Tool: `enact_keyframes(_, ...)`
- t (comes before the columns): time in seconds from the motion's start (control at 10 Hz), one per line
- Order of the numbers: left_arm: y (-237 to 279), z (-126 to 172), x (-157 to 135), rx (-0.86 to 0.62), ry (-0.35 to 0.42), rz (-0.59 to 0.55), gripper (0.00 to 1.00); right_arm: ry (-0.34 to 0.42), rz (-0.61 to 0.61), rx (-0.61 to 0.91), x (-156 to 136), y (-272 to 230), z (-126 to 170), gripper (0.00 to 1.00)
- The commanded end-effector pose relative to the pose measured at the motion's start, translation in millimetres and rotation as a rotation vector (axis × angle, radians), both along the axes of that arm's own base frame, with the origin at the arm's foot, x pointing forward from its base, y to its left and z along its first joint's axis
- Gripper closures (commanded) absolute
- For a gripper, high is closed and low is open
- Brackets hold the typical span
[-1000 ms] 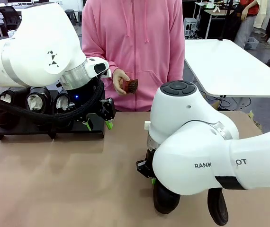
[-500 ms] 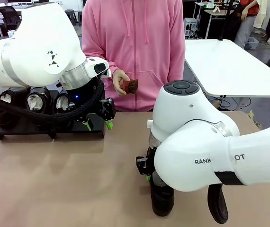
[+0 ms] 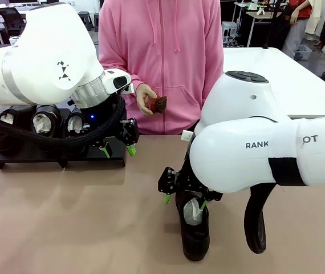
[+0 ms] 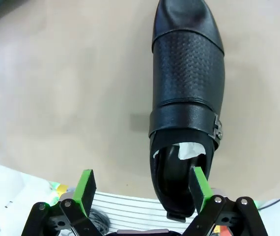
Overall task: Organize the shoes by placing them on the stand.
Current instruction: Pick up one Shoe and place it in the middle of the table, then place the Shoe from the middle of the table onto the Shoes Stand.
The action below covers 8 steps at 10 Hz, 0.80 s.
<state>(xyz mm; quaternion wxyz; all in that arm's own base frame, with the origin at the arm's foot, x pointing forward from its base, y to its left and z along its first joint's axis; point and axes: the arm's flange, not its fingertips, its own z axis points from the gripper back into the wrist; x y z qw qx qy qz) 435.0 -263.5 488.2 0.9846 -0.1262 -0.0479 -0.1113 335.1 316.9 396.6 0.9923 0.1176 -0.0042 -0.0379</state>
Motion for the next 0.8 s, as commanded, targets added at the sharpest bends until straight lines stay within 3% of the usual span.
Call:
enact_keyframes(0.0,2.8,2.3,0.3,0.006,-0.002,-0.001,0.31,-0.001,0.001,-0.001,0.1,-0.1,-0.1,0.00)
enact_keyframes(0.7,2.8,2.3,0.3,0.006,-0.002,-0.001,0.31,-0.001,0.001,-0.001,0.1,-0.1,-0.1,0.00)
